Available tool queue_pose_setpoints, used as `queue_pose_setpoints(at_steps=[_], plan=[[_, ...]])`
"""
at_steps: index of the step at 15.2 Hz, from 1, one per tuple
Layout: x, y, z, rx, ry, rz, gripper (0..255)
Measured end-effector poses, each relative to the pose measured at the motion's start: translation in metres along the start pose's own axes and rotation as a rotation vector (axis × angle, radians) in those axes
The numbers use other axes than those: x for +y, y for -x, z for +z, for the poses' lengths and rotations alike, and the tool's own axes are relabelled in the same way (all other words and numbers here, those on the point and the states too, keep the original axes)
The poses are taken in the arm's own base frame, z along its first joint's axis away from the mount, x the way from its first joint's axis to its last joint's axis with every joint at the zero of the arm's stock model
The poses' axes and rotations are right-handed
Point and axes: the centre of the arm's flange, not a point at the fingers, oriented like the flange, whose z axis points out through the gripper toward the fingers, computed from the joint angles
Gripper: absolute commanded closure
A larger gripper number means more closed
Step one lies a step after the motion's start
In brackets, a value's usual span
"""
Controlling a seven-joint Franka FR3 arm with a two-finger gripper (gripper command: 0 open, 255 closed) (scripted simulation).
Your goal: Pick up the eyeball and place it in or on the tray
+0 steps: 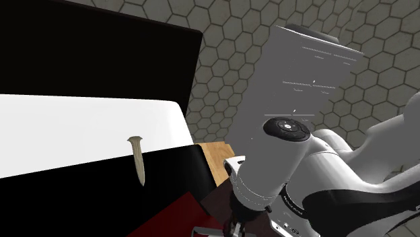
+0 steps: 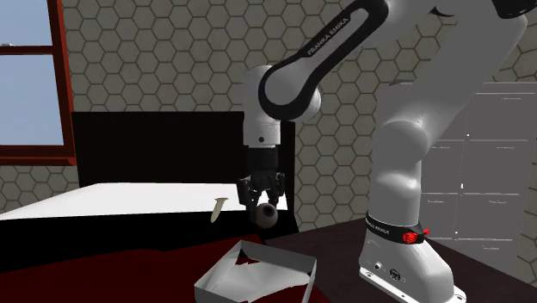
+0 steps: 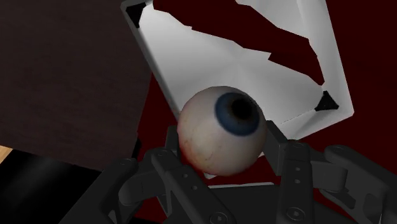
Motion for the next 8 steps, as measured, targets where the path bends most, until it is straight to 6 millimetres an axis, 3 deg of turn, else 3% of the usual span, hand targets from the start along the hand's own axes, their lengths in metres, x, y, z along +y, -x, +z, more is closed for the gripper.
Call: queue_pose_setpoints(at_steps=[4, 8], plan=[[-0.039, 0.03, 0.006, 0.0, -0.001, 0.0, 255], [-0.047, 0.037, 0.022, -0.002, 0.0, 0.002, 255]])
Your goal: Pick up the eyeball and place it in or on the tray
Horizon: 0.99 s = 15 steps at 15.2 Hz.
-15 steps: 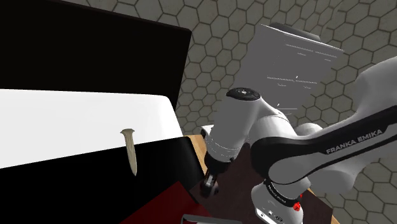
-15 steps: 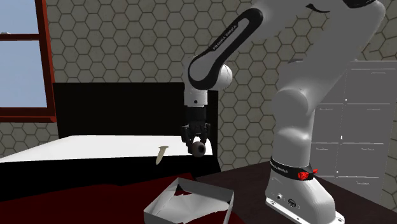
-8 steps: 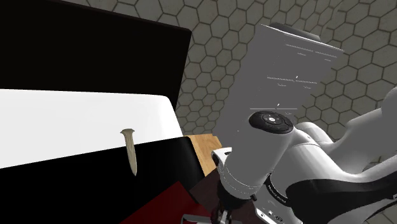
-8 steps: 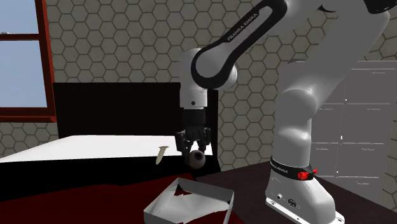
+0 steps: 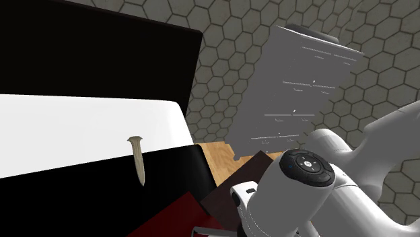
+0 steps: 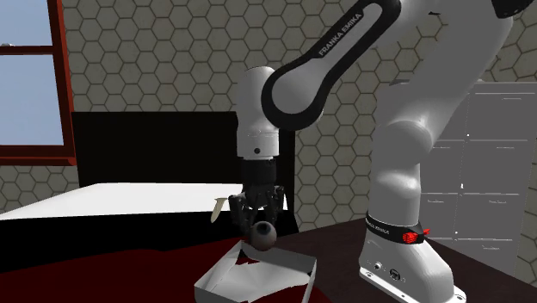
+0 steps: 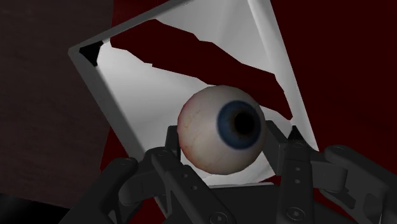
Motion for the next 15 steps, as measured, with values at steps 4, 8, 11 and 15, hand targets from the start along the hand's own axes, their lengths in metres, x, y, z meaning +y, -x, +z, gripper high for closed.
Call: queue_pose_setpoints(at_steps=[4, 8, 11, 15], plan=[[0.001, 0.0, 0.02, 0.0, 0.0, 0.0, 255], [0.002, -0.003, 0.043, 0.0, 0.0, 0.0, 255], [0.003, -0.003, 0.054, 0.0, 0.0, 0.0, 255], [0.003, -0.003, 0.055, 0.0, 0.0, 0.0, 255]])
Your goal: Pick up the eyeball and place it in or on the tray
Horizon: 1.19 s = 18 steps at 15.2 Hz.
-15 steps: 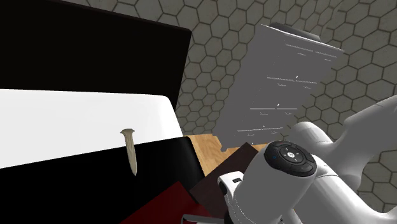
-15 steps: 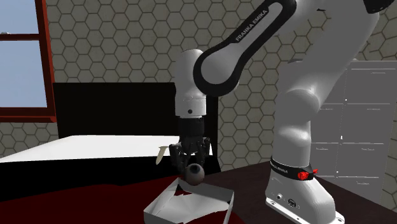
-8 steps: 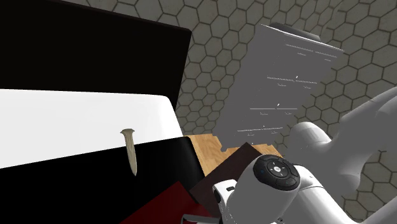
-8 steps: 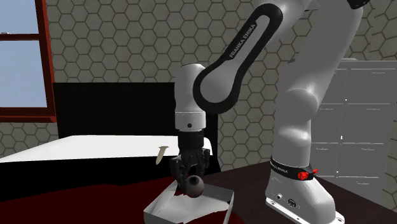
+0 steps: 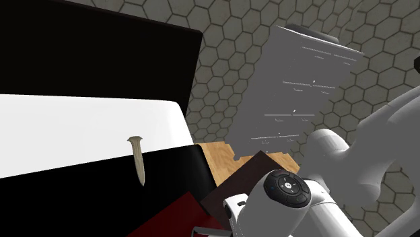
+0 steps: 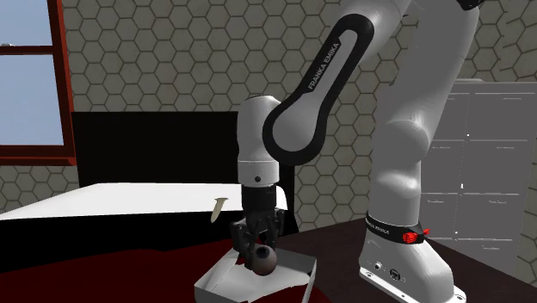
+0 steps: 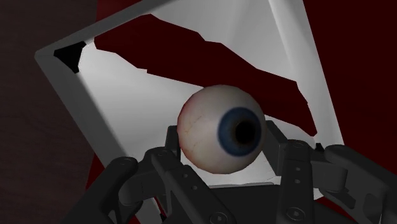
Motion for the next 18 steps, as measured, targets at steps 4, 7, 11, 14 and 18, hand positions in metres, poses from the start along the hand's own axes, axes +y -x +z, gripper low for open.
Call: queue_pose_setpoints(at_steps=[4, 7, 11, 14, 18], plan=[[0.0, 0.0, 0.0, 0.0, 0.0, 0.0, 0], [0.0, 0.0, 0.0, 0.0, 0.0, 0.0, 0], [-0.001, -0.001, -0.03, 0.004, -0.002, 0.0, 0], [-0.001, 0.0, -0.047, 0.001, 0.0, 0.0, 0], [0.0, 0.0, -0.05, 0.0, 0.0, 0.0, 0]])
